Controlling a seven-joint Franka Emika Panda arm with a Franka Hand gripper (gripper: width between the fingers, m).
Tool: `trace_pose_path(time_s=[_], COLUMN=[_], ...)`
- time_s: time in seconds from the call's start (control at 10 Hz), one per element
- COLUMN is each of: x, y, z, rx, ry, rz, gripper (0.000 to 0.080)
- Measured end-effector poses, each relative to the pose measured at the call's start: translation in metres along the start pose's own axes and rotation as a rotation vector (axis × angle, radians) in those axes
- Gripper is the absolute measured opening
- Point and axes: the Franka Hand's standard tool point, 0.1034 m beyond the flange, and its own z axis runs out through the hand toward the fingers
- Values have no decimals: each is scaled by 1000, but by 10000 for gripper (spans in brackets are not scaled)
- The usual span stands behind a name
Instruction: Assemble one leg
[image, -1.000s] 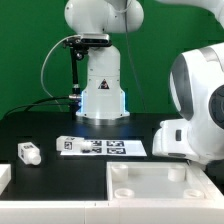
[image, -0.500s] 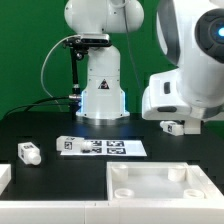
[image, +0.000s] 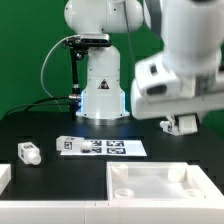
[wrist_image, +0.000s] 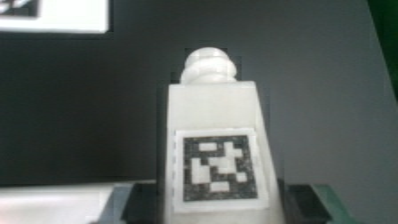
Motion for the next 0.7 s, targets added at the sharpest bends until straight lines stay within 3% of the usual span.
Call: trace_pose_path(time_s=[0.1, 0.3, 0.5, 0.6, 0.7], x=[8, 11, 20, 35, 48], y=[-4, -1, 4, 9, 5], z=[-17, -6, -13, -28, -53], rx=[-24, -32, -52, -62, -91], ry=[98, 221, 379, 445, 523], rz=[-19, -12, -47, -68, -109], gripper=[284, 284, 284, 284, 284])
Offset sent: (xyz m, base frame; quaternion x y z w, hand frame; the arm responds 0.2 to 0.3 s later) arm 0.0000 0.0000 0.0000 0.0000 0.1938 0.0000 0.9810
